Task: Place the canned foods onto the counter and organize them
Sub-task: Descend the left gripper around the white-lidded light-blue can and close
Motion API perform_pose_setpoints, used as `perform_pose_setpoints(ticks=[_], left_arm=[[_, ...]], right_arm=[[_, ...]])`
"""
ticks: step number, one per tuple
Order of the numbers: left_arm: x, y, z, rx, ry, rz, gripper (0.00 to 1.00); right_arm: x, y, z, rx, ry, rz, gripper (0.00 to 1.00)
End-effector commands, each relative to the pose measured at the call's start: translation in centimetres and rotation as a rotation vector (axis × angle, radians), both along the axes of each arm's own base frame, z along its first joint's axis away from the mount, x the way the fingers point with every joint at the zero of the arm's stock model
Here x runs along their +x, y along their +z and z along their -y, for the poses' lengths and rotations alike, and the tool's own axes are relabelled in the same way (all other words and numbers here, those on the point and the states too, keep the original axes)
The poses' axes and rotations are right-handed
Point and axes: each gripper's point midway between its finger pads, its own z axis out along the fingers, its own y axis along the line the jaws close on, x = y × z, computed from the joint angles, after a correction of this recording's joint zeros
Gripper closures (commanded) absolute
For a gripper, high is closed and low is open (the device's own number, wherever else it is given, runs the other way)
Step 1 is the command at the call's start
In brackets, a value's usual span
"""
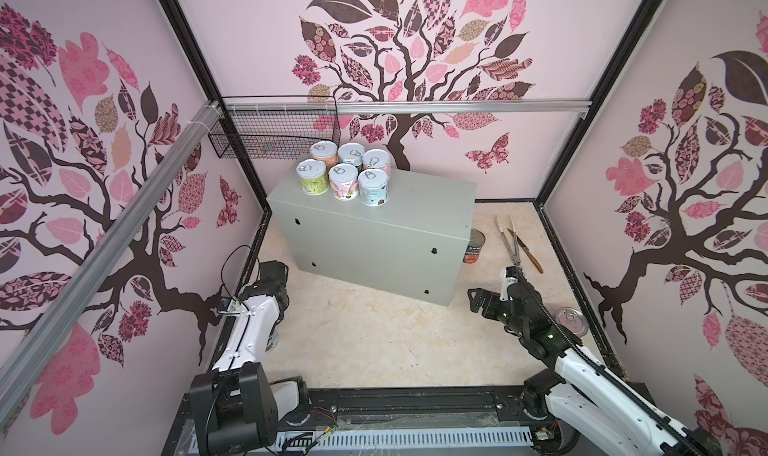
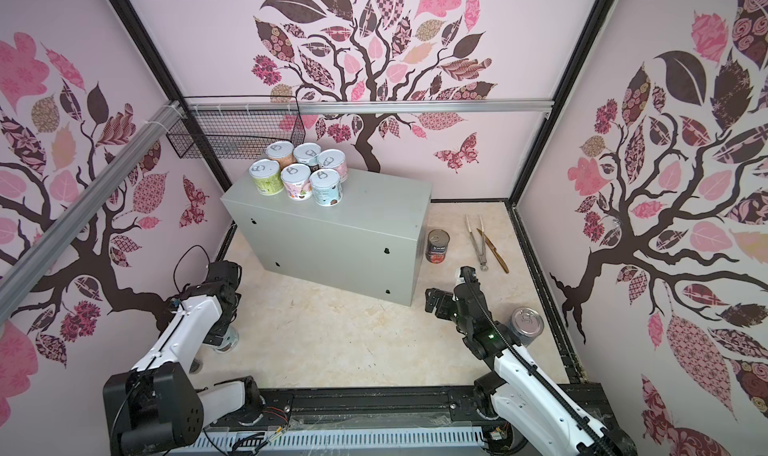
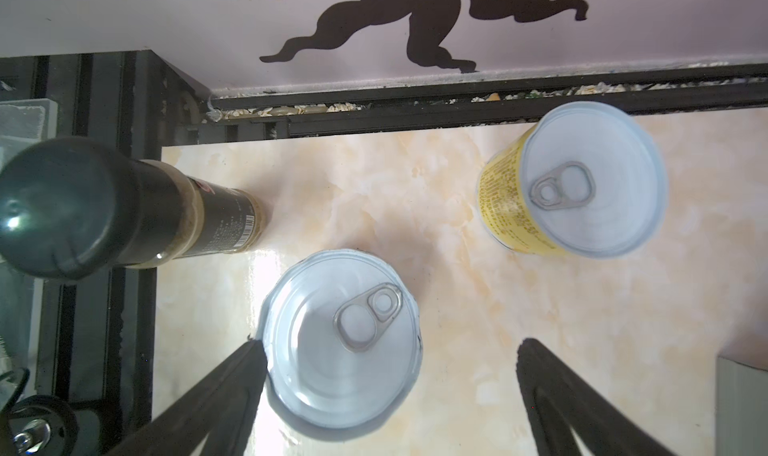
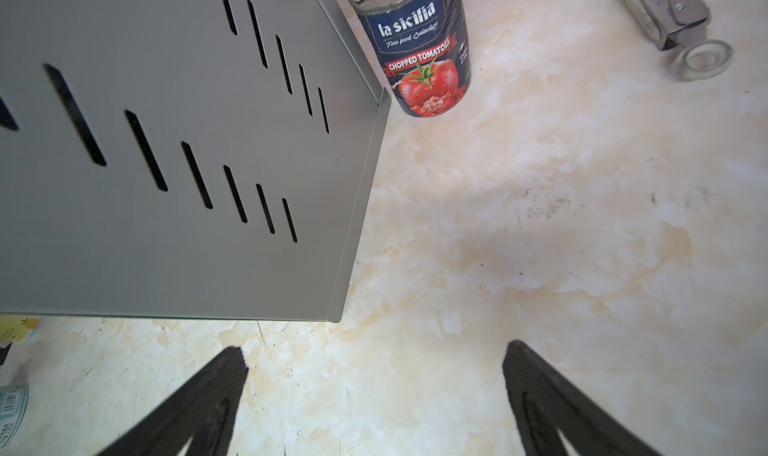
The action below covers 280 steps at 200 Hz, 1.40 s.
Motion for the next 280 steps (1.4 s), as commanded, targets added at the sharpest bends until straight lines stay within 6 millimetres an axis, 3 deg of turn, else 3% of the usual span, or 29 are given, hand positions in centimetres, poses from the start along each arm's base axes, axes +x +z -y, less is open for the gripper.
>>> perform_pose_setpoints(ticks=[1, 70, 129, 196, 280], left_arm=[[-0.1, -0.8, 0.4, -0.022, -0.018, 0.029, 0.02], [-1.5, -1.4, -0.1, 0.007, -0.003, -0.055, 0.02], [-2.4, -3.4, 0.0, -0.025, 0.028, -0.089, 0.02], [-1.7, -5.1, 0.0, -0.082, 0.033, -0.087, 0.02], [-2.7, -7.5, -0.7, -0.143, 0.090, -0.174, 0.04]], right_arm=[[-0.1, -0.1, 0.1, -0.001, 0.005, 0.005, 0.00], [-0.2, -0.3, 0.1, -0.004, 0.005, -0.001, 0.00], [-0.2, -0.6, 0.0, -0.008, 0.009, -0.012, 0.00], [-0.2, -0.8, 0.0, -0.009, 0.010, -0.014, 0.00], [-0.1, -0.8, -0.3, 0.002, 0.023, -0.008, 0.00]])
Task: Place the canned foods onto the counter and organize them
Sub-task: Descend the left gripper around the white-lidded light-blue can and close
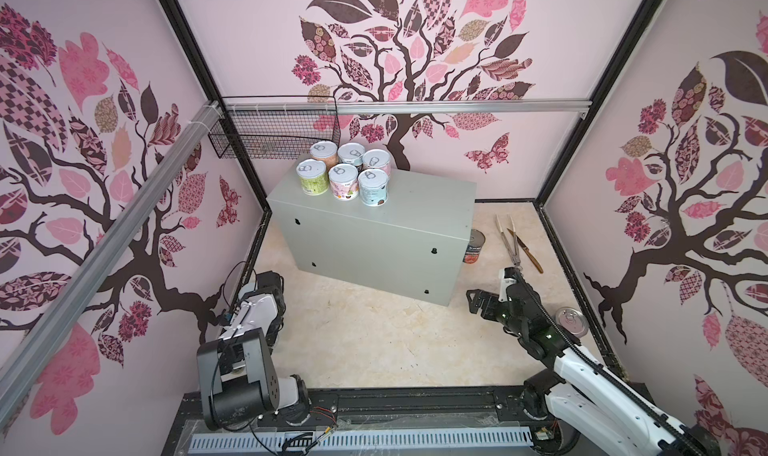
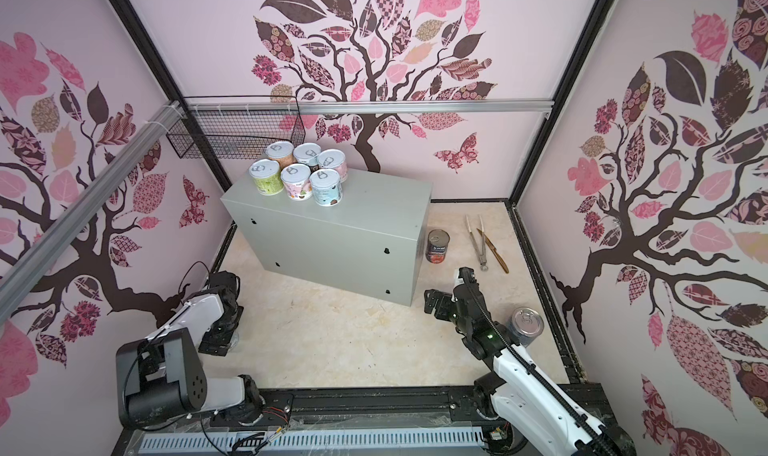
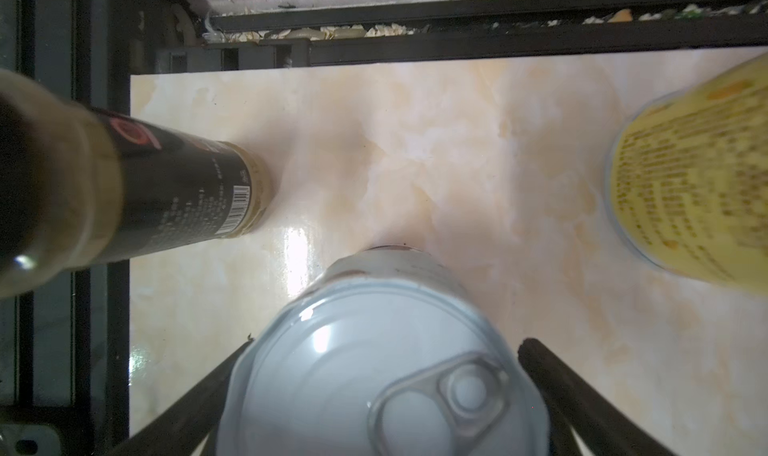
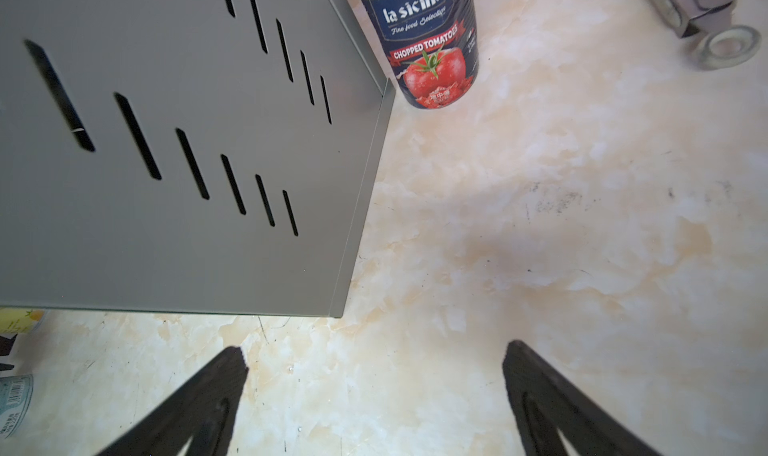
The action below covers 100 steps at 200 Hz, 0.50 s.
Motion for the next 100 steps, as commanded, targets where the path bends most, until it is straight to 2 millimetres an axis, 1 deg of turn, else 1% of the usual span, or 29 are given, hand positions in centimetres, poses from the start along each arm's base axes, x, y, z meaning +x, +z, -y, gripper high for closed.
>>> perform_pose_setpoints(ticks=[1, 21, 42, 68, 76, 100], left_arm=[[-0.3, -0.6, -0.1, -0.015, 0.007, -0.018, 0.04], [-0.3, -0.7, -0.2, -0.009, 0.001, -0.018, 0.08], [-0.3, -0.6, -0.2, -0.004, -0.008, -0.015, 0.14], [-0.1, -0.5, -0.2, -0.003, -0.033, -0.013, 0.31], [-0.1, -0.4, -0.2, 0.003, -0.043, -0.013, 0.34], [0.5, 0.6, 0.0, 0.045, -0.103, -0.018, 0.38]], right_arm=[[0.1, 0.0, 0.0, -0.001, 0.008, 0.006, 0.00], [0.0, 0.1, -0.1, -0.001, 0.011, 0.007, 0.00], [0.0, 0.0, -0.1, 0.002, 0.013, 0.012, 0.00], [0.1, 0.2, -0.3, 0.007, 0.018, 0.015, 0.00], [0.2, 0.3, -0.3, 0.010, 0.020, 0.017, 0.00], [0.1, 0.5, -0.4, 0.014, 0.024, 0.020, 0.00]])
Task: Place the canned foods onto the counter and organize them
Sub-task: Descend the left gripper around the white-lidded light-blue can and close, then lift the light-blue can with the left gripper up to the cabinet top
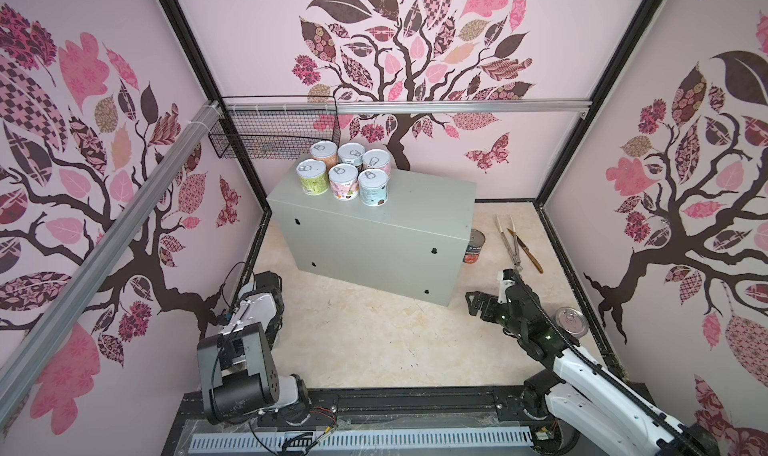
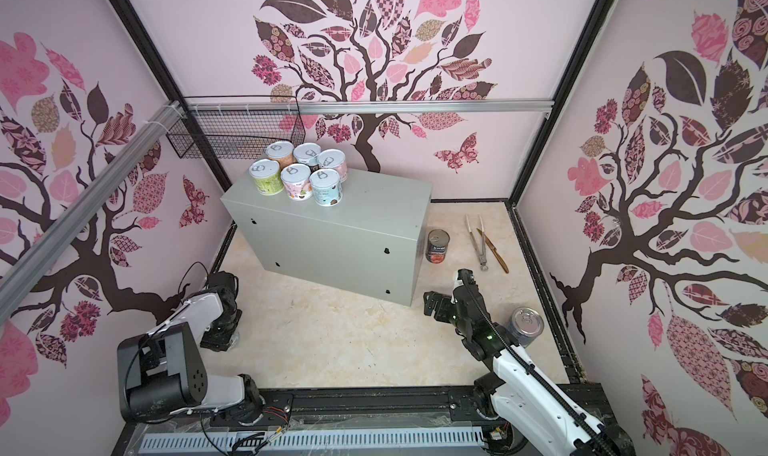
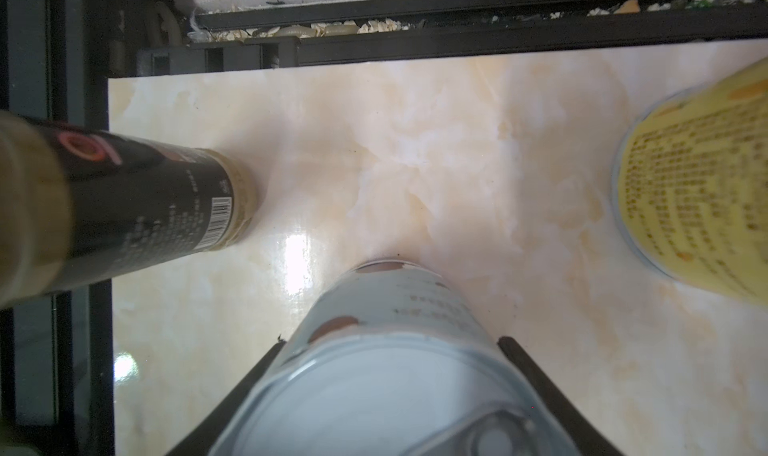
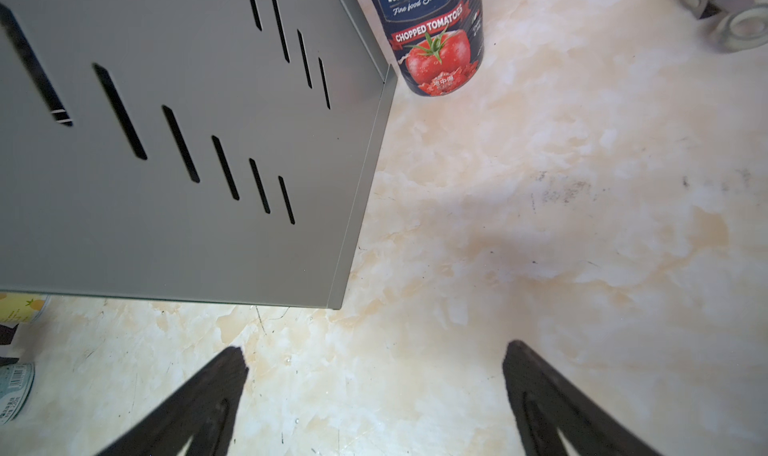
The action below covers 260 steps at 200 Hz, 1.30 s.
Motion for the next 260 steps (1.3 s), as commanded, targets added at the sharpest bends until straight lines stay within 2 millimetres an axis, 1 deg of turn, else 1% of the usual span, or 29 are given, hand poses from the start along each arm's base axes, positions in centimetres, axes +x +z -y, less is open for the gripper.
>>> perform_pose_setpoints(ticks=[1, 30, 62, 76, 100, 121, 141, 165, 180, 211, 245, 260], left_arm=[[0.1, 0.9, 0.2, 0.053, -0.066, -0.017, 0.38], [2.0, 3.2, 1.1, 0.131, -0.206, -0.018, 0.41], [3.0, 3.7, 2.4, 0.100, -0.311, -0.007, 0.41], [3.7, 4.3, 3.4, 0.102, -0.390, 0.004, 0.41], [4.9, 5.9, 5.5, 0.137, -0.538, 0.024, 0.40], [5.8, 7.3, 7.2, 0.151, -0.665, 0.026, 0.42], [6.1, 9.1, 8.3, 0.160, -0.745, 0.027, 0.41], [6.3, 10.5, 10.0, 0.134, -0.868, 0.056, 0.41], [6.2, 11.3, 10.9, 0.133, -0.943, 0.070, 0.44], [5.4, 13.3, 12.7, 0.162, -1.106, 0.097, 0.44], [5.0, 16.2, 17.3, 0.152, -1.332, 0.184, 0.44], [4.7, 17.3, 19.0, 0.143, -1.405, 0.211, 0.44]], right_arm=[[0.3, 0.9, -0.2, 0.008, 0.008, 0.028, 0.00], [0.2, 1.3, -0.2, 0.016, 0.012, 0.042, 0.00], [0.2, 1.8, -0.3, 0.026, 0.016, 0.056, 0.00], [0.2, 2.1, -0.3, 0.027, 0.018, 0.057, 0.00], [0.2, 2.4, -0.4, 0.031, 0.020, 0.060, 0.00], [0.2, 2.7, -0.3, 0.032, 0.017, 0.068, 0.00], [0.1, 3.0, -0.2, 0.033, 0.015, 0.075, 0.00], [0.2, 3.3, -0.2, 0.037, 0.014, 0.080, 0.00], [0.1, 3.3, -0.2, 0.038, 0.012, 0.080, 0.00], [0.0, 3.5, -0.1, 0.041, 0.010, 0.086, 0.00], [-0.1, 3.4, -0.1, 0.043, 0.011, 0.083, 0.00], [-0.2, 3.4, -0.1, 0.045, 0.013, 0.083, 0.00]])
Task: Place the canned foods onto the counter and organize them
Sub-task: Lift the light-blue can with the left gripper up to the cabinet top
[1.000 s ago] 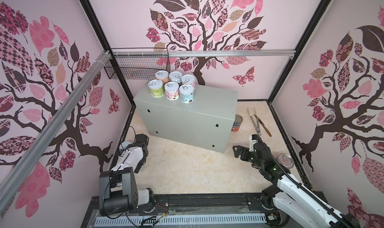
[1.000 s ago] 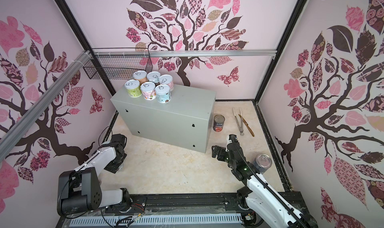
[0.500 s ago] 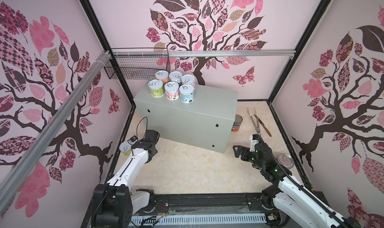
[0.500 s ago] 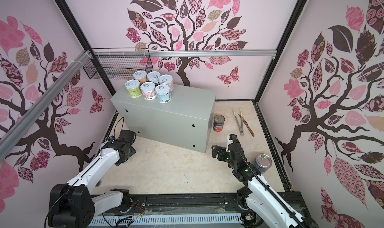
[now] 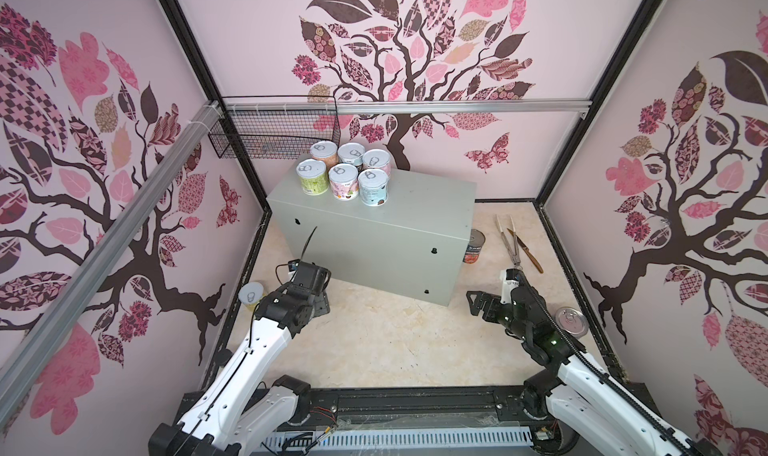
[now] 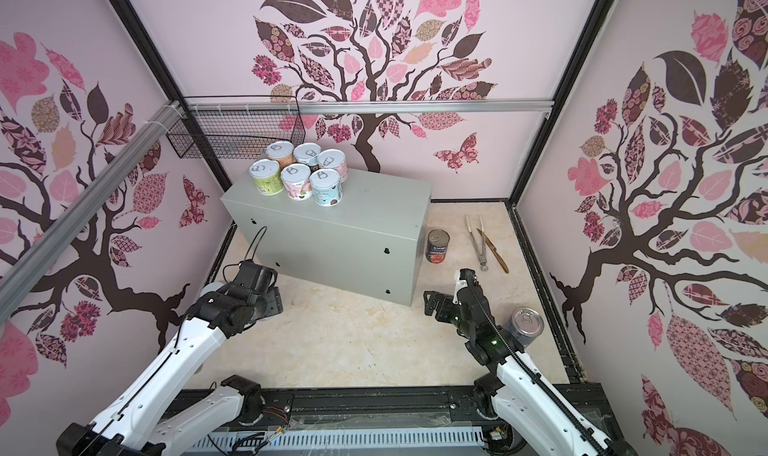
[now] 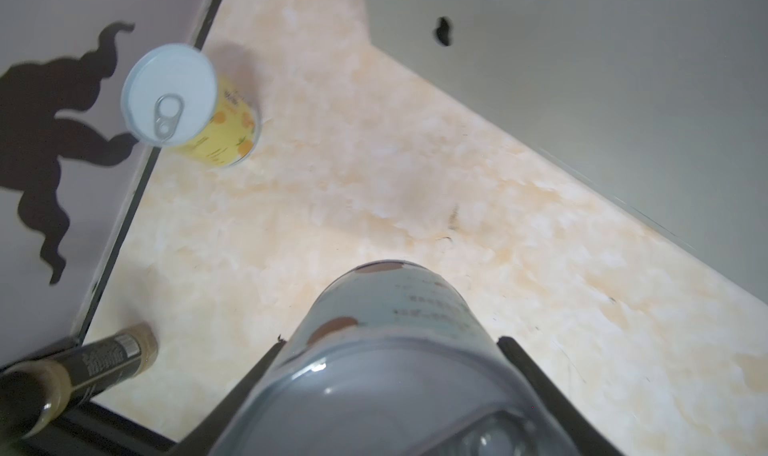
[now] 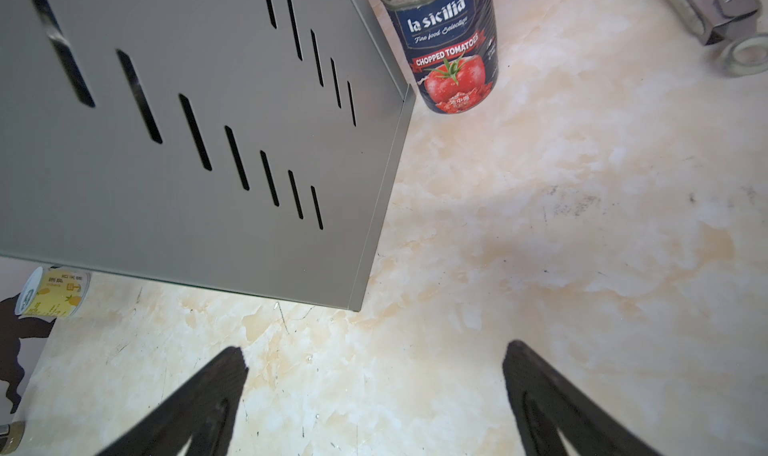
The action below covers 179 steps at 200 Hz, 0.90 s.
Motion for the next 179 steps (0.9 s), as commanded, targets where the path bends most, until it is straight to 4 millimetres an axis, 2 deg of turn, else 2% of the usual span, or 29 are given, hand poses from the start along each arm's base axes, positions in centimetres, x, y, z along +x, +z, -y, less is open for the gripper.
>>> perform_pose_setpoints(ticks=[1, 44, 122, 153, 179], left_arm=[[0.5, 4.1, 2.6, -0.028, -0.144, 0.082, 0.44], [-0.9, 7.5, 6.9, 0.059, -0.365, 0.042, 0.44], [-3.4, 18.6, 15.2, -0.037, -0.679, 0.219, 0.44], [-3.1, 22.3, 17.4, -0.079, -0.734, 0.296, 0.44], [-2.3, 24.7, 19.2, -0.100, -0.761, 0.332, 0.44]], right_arm=[[0.2, 1.7, 0.0, 0.012, -0.003, 0.032, 0.00], [-0.2, 1.6, 0.3, 0.010, -0.009, 0.031, 0.00], [-0.4, 1.1, 0.7, -0.005, -0.018, 0.028, 0.00], [-0.4, 1.1, 0.7, -0.009, -0.018, 0.031, 0.00], [-0.5, 1.1, 0.7, -0.014, -0.014, 0.031, 0.00]])
